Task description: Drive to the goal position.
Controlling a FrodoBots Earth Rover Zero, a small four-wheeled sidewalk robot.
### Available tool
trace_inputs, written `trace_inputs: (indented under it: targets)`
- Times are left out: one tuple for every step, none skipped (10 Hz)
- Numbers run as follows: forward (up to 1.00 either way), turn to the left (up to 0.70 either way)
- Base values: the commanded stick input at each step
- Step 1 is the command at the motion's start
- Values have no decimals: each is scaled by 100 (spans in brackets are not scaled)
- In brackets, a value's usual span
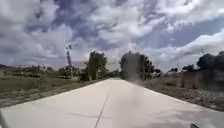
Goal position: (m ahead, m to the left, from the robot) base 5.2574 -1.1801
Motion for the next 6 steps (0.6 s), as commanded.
trace_inputs:
  targets:
    - [69,-6]
    - [69,-14]
    - [69,-9]
    - [69,-4]
    - [69,0]
    - [69,-8]
